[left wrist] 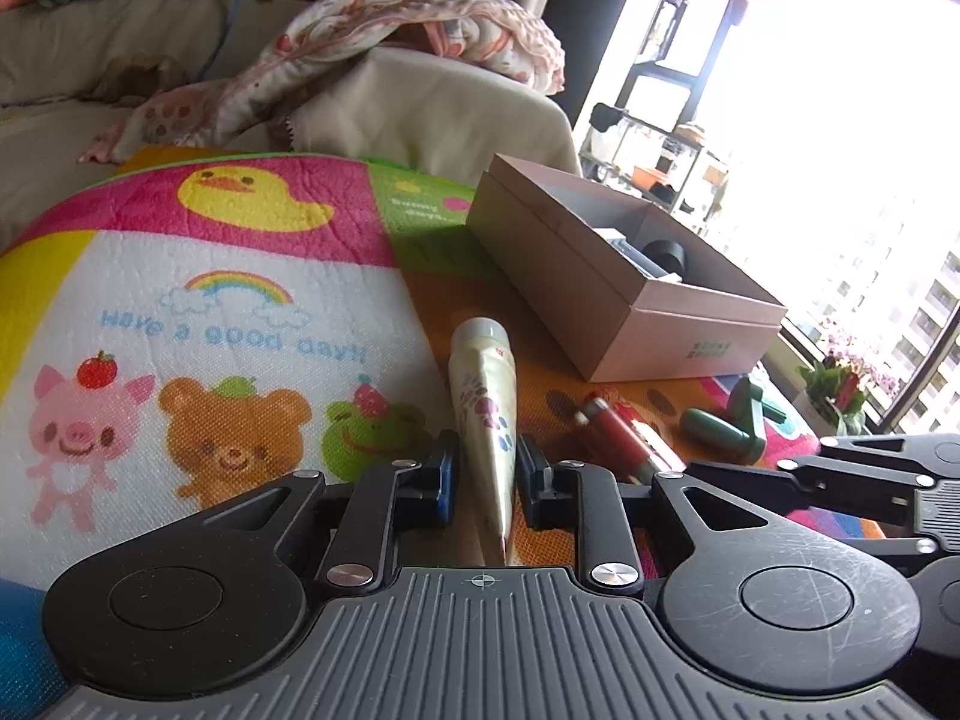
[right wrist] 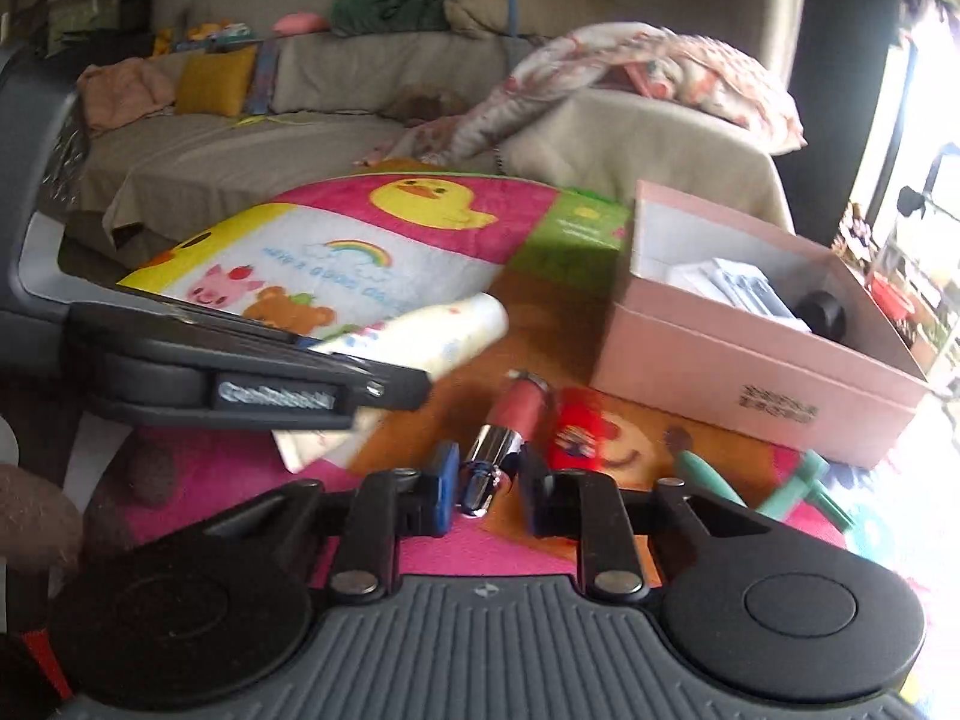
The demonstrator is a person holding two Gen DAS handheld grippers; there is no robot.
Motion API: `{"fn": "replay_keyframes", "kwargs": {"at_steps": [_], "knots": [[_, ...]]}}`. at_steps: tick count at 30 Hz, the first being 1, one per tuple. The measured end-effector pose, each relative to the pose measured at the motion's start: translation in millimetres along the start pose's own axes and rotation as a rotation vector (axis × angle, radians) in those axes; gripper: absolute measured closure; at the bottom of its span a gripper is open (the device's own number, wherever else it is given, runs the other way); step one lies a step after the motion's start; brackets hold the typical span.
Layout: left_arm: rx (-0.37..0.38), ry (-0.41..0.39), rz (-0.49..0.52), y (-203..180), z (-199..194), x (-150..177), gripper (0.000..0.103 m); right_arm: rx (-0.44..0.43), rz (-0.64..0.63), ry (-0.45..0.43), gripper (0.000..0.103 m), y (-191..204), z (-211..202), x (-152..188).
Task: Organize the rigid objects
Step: 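Grasp the red lipstick with the right tool while the left tool holds the tube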
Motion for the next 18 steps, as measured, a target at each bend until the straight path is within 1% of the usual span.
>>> {"fn": "replay_keyframes", "kwargs": {"at_steps": [4,5,6,7,9,10,11,12,13,14,16,18], "knots": [[-0.002,-0.001,0.001,0.2,0.2,0.3,0.078,-0.009,-0.017,0.025,0.085,-23.0,-16.5,15.6],[-0.003,0.000,0.002,0.3,0.3,0.3,0.078,-0.002,-0.031,0.024,0.085,-29.1,-20.3,18.4],[-0.002,0.000,0.001,0.8,0.3,0.3,0.078,0.029,-0.049,0.017,0.085,-36.0,-23.4,20.8],[-0.001,0.000,0.000,0.1,0.3,0.3,0.078,0.089,-0.070,0.010,0.085,-44.1,-24.7,22.6],[-0.002,0.000,0.000,-0.4,0.8,0.2,0.078,0.249,-0.093,0.002,0.084,-63.9,-24.8,24.2],[-0.002,0.000,0.000,-0.3,0.7,0.2,0.078,0.315,-0.084,0.003,0.080,-74.0,-24.8,24.1],[-0.003,0.000,0.002,-0.4,0.7,0.2,0.078,0.347,-0.058,0.003,0.071,-82.7,-25.6,23.6],[-0.004,0.000,0.003,-0.5,0.8,0.2,0.078,0.342,-0.014,0.002,0.064,-89.5,-27.5,23.1],[-0.005,-0.002,0.004,-0.4,0.9,0.2,0.078,0.312,0.042,-0.001,0.046,-93.9,-29.9,22.4],[-0.005,-0.002,0.004,-0.5,0.9,0.1,0.078,0.275,0.095,-0.006,0.030,-95.9,-32.4,22.4],[-0.005,-0.002,0.004,-0.5,1.0,0.1,0.078,0.199,0.176,-0.008,0.024,-94.2,-34.9,23.7],[-0.005,-0.002,0.005,-0.5,1.0,0.1,0.078,0.137,0.219,0.015,0.023,-85.3,-31.7,27.6]]}}
Point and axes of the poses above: each gripper's, at about its wrist camera, not at the fingertips, and z roughly the way its jaws point, y to its left, x to its underside, the point moved 7 cm from there along z, roughly the way its jaws point, and after that the axes turned 1 degree about -y, right-handed, at the moved point
